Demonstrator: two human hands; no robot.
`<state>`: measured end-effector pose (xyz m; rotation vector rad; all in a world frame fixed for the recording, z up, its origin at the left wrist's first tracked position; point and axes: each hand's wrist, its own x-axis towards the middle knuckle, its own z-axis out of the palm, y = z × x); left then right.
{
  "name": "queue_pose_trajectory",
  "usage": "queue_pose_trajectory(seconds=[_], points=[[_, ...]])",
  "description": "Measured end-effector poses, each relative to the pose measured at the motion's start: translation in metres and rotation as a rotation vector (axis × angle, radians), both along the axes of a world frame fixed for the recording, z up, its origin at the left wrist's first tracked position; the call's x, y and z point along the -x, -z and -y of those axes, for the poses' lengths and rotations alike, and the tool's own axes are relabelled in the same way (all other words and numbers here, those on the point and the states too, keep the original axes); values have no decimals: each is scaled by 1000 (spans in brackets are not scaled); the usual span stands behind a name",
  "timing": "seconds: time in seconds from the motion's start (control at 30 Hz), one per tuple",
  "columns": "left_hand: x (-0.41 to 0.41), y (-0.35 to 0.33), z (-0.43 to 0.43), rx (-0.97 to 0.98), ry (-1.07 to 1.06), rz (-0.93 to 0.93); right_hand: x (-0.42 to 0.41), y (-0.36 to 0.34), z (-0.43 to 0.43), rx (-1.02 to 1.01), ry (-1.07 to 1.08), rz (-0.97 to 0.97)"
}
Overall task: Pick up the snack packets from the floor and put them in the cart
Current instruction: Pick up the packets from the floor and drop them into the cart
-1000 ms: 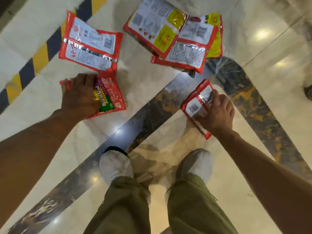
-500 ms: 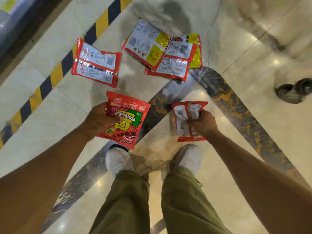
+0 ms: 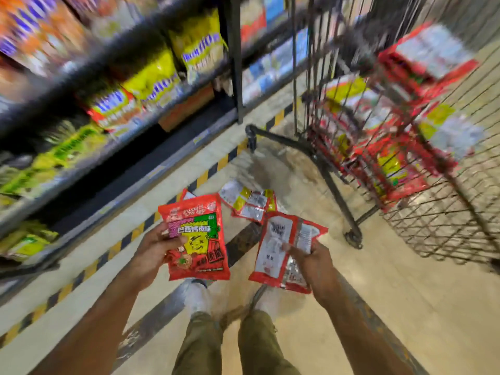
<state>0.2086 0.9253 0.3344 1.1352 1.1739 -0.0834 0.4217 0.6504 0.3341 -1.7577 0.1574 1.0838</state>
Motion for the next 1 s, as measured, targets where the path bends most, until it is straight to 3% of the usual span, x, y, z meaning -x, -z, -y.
queue_pose_trajectory(seconds=[0.2,0.43,0.73,1.0], points=[[-12,-202,32,-119,-118,176,-17,-194,17,-264,-10,-83],[11,-355,100,-279,-228,296,-6,-339,65,-347,-81,229],[53,-458,213,-369,-104,473,31,-439,183,-418,8,333],[33,-490,323,-408,-35,554,32,-489,304,-468,115,394]])
